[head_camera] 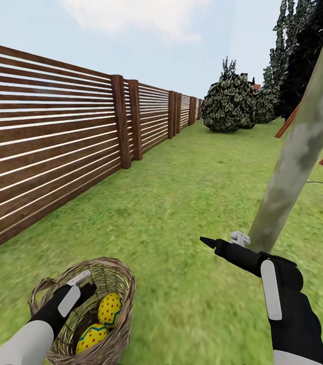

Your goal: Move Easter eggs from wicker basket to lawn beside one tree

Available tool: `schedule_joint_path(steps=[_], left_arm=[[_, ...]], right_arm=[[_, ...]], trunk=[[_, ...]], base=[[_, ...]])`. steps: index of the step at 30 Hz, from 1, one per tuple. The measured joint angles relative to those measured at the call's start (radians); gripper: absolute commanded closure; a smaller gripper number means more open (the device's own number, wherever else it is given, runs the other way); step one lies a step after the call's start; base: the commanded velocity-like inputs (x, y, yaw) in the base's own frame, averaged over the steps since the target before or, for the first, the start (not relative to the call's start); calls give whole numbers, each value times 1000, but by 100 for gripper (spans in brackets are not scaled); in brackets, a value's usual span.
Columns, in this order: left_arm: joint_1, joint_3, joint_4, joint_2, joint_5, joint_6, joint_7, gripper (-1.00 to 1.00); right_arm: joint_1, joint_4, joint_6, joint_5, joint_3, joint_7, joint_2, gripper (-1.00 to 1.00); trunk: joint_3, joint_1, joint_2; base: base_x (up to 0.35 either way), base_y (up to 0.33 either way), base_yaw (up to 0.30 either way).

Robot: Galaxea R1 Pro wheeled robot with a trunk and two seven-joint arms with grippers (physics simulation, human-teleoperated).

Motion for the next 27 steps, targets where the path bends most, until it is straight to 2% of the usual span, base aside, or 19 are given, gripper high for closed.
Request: schedule_joint_path(steps=[5, 17, 24, 27], left_arm=[[0, 1, 0, 1, 2, 7, -1, -100], [0, 1, 4, 1, 3, 9, 7, -100], [0, 0, 5, 1, 3, 9, 16, -100], [0, 0, 5, 1, 2, 9, 17, -100]], right_arm=[[0, 0, 0, 0, 0, 0, 0, -100], [0, 0, 0, 1, -2, 0, 0, -100], [0, 0, 0, 0, -4, 0, 0, -100], [0, 0, 0, 1, -5, 0, 0, -100]], trunk=[[0, 0, 0], [-46, 5, -3], [-46, 5, -3], [-58, 7, -3]], base=[[0, 0, 0], [0, 0, 0], [0, 0, 0], [0, 0, 0]])
